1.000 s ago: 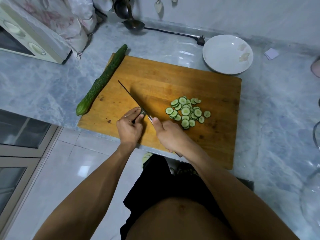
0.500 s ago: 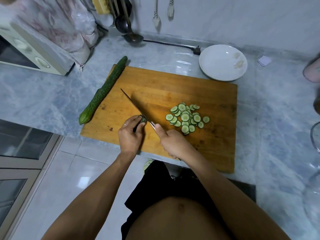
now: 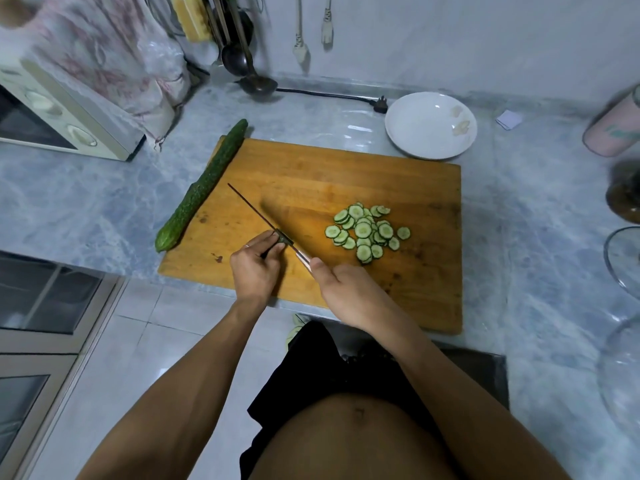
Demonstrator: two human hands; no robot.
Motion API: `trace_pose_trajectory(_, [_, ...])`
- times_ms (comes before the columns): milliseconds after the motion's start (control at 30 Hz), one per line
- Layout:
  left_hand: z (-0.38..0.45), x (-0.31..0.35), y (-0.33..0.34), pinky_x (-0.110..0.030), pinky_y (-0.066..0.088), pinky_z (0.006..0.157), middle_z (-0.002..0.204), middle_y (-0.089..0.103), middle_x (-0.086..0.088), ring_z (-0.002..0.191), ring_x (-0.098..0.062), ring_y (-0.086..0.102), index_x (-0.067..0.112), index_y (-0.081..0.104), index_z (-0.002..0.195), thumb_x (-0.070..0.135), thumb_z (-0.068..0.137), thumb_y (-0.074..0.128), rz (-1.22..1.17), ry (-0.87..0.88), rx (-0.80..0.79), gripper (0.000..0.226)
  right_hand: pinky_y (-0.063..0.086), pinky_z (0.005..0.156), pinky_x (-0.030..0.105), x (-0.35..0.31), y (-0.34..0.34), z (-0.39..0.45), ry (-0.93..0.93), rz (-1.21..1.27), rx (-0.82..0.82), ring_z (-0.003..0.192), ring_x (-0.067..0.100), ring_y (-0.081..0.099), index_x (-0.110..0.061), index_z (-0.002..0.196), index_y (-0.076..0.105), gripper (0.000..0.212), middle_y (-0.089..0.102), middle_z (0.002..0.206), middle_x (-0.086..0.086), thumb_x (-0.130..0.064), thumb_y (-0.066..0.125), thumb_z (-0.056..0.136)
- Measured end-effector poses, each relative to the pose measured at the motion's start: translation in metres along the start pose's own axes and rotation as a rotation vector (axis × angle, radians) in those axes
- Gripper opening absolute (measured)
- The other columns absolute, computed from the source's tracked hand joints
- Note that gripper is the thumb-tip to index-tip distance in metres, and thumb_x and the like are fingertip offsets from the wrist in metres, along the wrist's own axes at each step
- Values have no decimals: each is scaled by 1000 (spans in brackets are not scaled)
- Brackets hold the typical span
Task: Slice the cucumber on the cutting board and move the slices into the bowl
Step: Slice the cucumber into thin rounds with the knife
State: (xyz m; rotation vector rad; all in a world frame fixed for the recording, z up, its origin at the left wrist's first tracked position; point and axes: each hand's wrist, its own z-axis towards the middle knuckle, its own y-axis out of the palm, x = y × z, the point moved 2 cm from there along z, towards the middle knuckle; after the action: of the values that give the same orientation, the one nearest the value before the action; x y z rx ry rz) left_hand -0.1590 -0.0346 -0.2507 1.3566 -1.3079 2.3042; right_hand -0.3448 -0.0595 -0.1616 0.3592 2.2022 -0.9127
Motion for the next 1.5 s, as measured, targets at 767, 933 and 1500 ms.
trace_pose_trajectory(767, [-1, -2, 0, 2, 36, 92, 109, 71, -16, 99, -10, 62, -2, 75, 101, -4, 82, 70, 14, 53, -7, 20, 48, 62, 36, -16, 4, 29, 55, 15, -25, 52, 22, 53, -14, 58, 48, 66, 53, 61, 4, -57, 24, 102])
trace_pose_trajectory(933, [-1, 0, -1, 2, 36, 91, 108, 72, -16, 96, -12, 64, -1, 75, 100, -3, 82, 71, 18, 61, 0, 19, 40, 67, 36, -15, 13, 37, 47, 3, 2, 68, 26, 53, -15, 60, 48, 63, 53, 69, 5, -56, 24, 102])
trace_pose_trajectory(1500, [-1, 1, -4, 2, 37, 87, 108, 72, -12, 99, -8, 63, 0, 75, 100, -3, 80, 73, -70, -52, 1, 20, 52, 77, 43, -5, -5, -9, 60, 64, -21, 68, 23, 58, -11, 70, 57, 65, 62, 79, 9, -58, 25, 101])
